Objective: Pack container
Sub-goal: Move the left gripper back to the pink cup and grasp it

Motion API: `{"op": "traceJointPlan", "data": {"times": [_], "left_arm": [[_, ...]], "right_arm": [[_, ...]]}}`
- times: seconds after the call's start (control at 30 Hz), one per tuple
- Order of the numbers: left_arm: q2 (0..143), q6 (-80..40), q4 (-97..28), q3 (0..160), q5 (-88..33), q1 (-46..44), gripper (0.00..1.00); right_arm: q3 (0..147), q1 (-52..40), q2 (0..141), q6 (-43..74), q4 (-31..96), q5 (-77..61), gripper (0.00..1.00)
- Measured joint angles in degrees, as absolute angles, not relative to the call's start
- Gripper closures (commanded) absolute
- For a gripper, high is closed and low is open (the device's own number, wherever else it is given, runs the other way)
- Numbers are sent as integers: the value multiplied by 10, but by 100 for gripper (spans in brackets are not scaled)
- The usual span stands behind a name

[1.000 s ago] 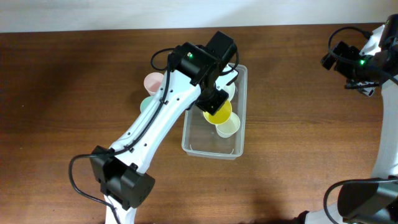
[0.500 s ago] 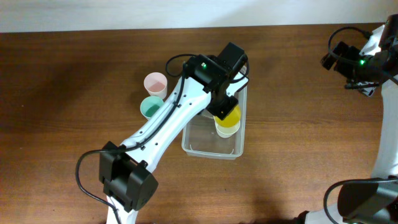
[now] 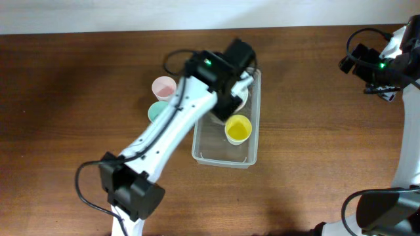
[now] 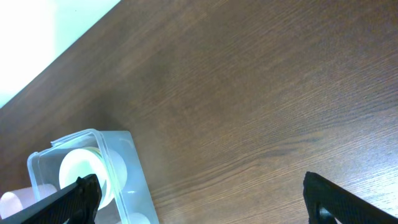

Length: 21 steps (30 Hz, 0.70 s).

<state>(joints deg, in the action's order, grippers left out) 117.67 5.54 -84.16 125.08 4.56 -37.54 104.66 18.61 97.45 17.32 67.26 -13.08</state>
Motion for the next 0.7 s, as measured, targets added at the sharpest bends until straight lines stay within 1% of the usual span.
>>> {"op": "traceJointPlan", "data": {"times": [0.07,0.1,0.2,0.27,0.43,0.6,0.7], "left_arm": [[1176,50,-867,1298,63,-351,34],[1176,48,-870,1319,70,-331,32],[1176,43,-860,1342,77,-260,33],[1177,38,-848,1339,66,-206,38],[1210,31,-818,1329,6,-94,42],[1310,25,-801,1318,-46,-49,46],[1351,25,-794,1313,-65,-45,55]], "right_arm": [[1047,186,974,173,673,-131,1],[1047,186,974,173,673,-131,1],[1047,186,974,173,673,-131,1],[1047,186,974,173,673,-131,1],[1047,186,974,173,673,-131,1],[1047,186,974,173,673,-131,1],[1047,186,975,173,673,-131,1]]}}
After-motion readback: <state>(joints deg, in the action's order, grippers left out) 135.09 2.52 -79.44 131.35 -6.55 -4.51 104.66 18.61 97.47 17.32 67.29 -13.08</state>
